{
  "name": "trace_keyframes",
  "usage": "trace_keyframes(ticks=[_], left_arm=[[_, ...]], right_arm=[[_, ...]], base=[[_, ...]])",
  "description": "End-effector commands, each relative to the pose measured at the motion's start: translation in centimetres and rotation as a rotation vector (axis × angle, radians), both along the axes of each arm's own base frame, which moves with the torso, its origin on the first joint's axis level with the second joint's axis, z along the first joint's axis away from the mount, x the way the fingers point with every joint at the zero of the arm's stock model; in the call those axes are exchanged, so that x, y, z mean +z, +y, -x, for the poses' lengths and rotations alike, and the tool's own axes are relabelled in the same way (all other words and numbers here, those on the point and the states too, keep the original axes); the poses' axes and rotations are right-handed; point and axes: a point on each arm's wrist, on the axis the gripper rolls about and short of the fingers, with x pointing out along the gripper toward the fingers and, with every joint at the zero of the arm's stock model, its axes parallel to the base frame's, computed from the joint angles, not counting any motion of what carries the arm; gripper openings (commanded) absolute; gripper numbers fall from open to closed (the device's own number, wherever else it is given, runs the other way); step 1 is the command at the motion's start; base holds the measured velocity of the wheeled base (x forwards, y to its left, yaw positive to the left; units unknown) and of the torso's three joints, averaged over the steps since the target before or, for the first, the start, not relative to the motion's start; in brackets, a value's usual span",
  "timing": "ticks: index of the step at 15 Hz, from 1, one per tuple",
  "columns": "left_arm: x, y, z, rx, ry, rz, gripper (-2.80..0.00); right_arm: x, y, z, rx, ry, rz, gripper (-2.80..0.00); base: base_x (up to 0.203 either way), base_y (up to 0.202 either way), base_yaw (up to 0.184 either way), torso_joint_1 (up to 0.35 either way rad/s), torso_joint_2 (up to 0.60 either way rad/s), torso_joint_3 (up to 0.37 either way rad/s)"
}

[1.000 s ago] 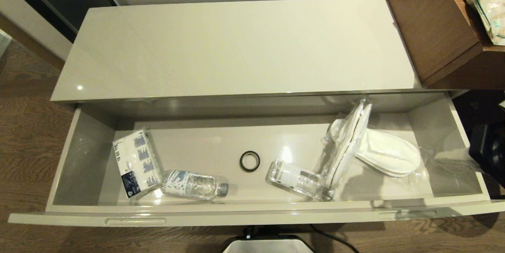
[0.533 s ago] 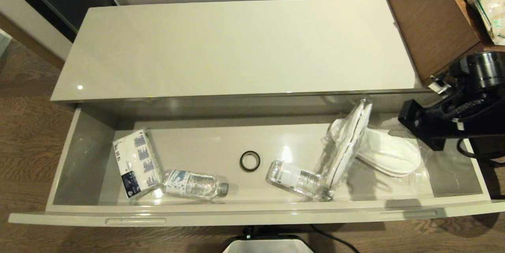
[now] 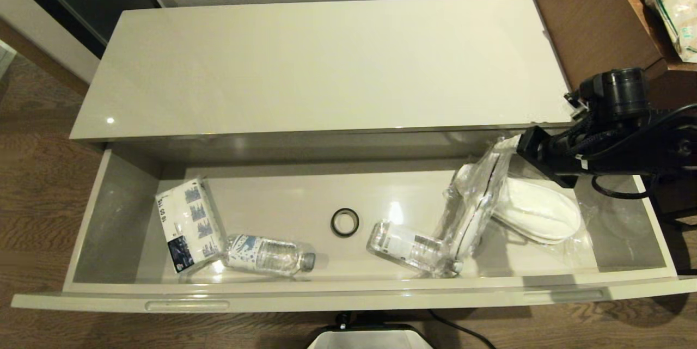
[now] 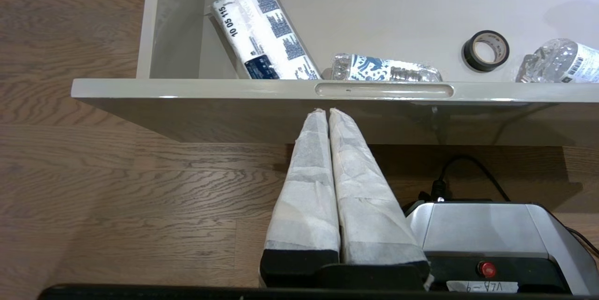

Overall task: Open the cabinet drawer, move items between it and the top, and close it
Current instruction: Take out the disposable slippers from the drawer

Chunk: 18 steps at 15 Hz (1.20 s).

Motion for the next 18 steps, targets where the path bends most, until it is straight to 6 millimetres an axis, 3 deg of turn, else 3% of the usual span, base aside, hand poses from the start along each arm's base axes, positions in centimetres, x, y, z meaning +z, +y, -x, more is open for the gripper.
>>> trace_keyframes(ticks=[1, 4, 10, 11, 14, 18], left_arm=[[0.0, 0.0, 0.0, 0.001, -0.001, 0.0, -2.8], [0.0, 0.0, 0.0, 0.001, -0.001, 0.0, -2.8], [0.0, 0.0, 0.0, 0.001, -0.001, 0.0, -2.8], [0.0, 0.0, 0.0, -0.001, -0.001, 0.0, -2.8], [0.0, 0.0, 0.0, 0.001, -0.001, 0.0, -2.8], [0.0, 0.0, 0.0, 0.001, -0.001, 0.0, -2.8]], right_arm=[[-1.5, 0.7, -1.0, -0.024, 0.036, 0.034, 0.0], [-4.4, 1.0, -2.2, -0.027, 0.116, 0.051, 0.0], [-8.1, 2.0, -3.0, -0.005, 0.173, 0.056, 0.0], [-8.2, 2.0, -3.0, -0.005, 0.165, 0.055, -2.8], [-7.4, 2.0, -2.9, -0.007, 0.129, 0.049, -2.8], [-3.5, 1.8, -1.5, 0.0, 0.044, 0.031, -2.8]], base=[[0.0, 0.0, 0.0, 0.0, 0.0, 0.0], [0.0, 0.0, 0.0, 0.0, 0.0, 0.0], [0.0, 0.0, 0.0, 0.0, 0.0, 0.0], [0.0, 0.0, 0.0, 0.0, 0.0, 0.0], [0.0, 0.0, 0.0, 0.0, 0.0, 0.0], [0.0, 0.0, 0.0, 0.0, 0.0, 0.0]])
